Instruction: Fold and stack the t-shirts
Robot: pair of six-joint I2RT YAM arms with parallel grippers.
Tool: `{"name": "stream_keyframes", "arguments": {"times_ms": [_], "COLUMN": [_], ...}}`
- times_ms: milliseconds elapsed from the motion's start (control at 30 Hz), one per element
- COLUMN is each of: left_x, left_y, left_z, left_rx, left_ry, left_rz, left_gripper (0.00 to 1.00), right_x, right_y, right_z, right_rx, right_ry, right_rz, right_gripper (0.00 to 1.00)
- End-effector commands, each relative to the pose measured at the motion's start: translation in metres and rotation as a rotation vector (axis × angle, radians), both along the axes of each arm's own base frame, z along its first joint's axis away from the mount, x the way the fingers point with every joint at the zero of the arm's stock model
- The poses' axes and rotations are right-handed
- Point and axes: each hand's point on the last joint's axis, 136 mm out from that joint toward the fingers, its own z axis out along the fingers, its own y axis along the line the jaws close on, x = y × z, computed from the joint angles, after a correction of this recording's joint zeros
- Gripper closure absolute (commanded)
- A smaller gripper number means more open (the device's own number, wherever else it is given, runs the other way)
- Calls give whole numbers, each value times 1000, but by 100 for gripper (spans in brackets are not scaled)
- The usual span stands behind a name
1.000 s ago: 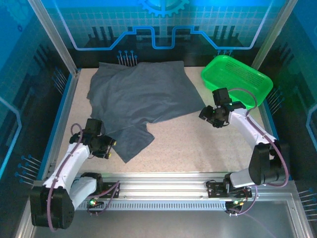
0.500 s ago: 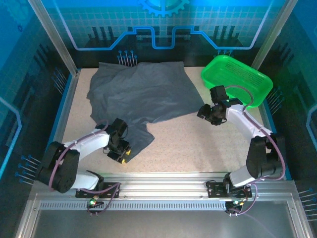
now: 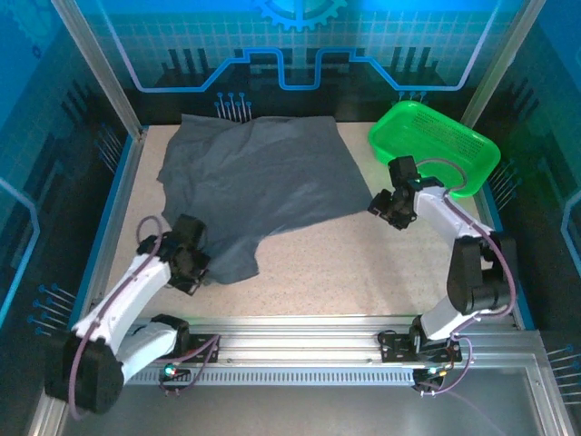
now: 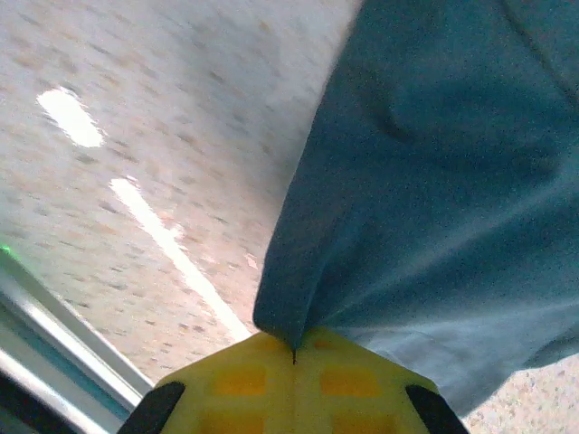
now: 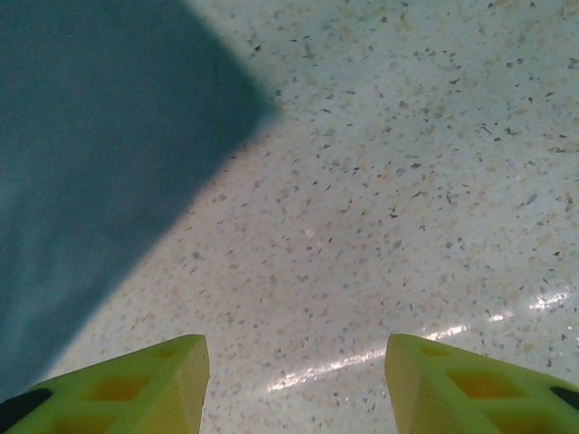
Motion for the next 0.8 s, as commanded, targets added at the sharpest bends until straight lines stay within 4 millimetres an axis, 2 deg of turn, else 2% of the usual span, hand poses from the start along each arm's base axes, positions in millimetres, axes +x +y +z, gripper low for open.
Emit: {"name": "stream_keyframes", "arguments": {"times_ms": [0,67,167,233,400,600,767], "left_x": [-37,-32,-17,-12,-3,0,6], "left_y": [23,26,18,17,18,17,16], "left_z": [-6,-4,-3,-2,3,1,4], "left_rx": [64,64,26,20,25,24,27], "left_ry": [111,103,69,63,39,47,43], "left_rz": [5,6,-4,-5,-9,-18,-33], "left_gripper": [100,100,100,100,100,100,100], "right_x": [24,34,43,37,8,-5,-15], "right_y": [-4,-2,8,15,26,51,49], "right_z": [-7,-17,-35,-42,-40,-54,-66], "right_rx": [-5,-9,22,34,39,64,32], "right_ry": [-2,20,82,141,159,196,248], "right_rz": [-50,-46,-33,-33,-32,47,46], "right_gripper": [46,46,47,48,48,49,56]}}
